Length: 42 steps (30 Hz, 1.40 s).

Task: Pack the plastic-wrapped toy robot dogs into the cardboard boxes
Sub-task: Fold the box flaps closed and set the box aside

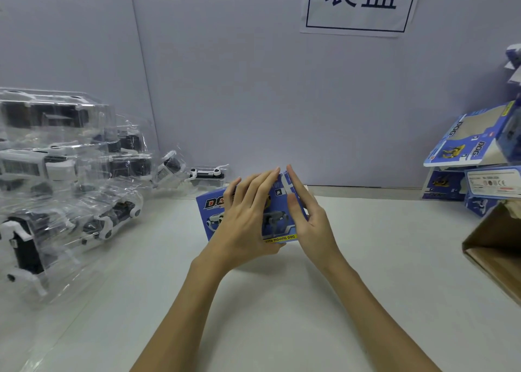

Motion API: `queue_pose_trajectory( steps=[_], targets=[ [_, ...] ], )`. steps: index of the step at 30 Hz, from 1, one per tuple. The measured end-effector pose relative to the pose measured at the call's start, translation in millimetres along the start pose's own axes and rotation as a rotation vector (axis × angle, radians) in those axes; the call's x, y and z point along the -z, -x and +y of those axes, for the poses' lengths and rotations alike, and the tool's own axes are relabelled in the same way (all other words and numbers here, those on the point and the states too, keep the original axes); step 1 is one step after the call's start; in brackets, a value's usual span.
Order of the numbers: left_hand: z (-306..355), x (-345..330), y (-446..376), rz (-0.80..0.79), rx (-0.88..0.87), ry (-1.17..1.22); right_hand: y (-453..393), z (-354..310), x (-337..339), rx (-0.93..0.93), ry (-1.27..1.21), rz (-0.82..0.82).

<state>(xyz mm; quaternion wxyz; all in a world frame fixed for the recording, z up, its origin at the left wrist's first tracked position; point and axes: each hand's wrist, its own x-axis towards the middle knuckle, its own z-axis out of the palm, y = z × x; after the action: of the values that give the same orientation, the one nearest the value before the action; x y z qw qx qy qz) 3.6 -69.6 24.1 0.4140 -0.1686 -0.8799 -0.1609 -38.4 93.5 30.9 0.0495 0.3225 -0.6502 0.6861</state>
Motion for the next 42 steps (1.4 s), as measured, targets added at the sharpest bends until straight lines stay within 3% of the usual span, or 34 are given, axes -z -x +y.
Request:
queue_pose_trajectory(
  steps=[20,29,37,42],
  targets=[
    [11,-3,-1,-0.007,-0.012,-0.028,2,-1,5,0.011,-0.021,0.080],
    [11,-2,0,0.040,-0.007,-0.064,0,-2,6,-0.025,0.037,-0.126],
    [5,16,-3,-0.004,-0.052,-0.040,-2,-3,4,0.003,0.163,-0.110],
    [-6,33,-2,0.028,0.043,0.084,4,-6,6,0.132,0.203,-0.127]
  ],
)
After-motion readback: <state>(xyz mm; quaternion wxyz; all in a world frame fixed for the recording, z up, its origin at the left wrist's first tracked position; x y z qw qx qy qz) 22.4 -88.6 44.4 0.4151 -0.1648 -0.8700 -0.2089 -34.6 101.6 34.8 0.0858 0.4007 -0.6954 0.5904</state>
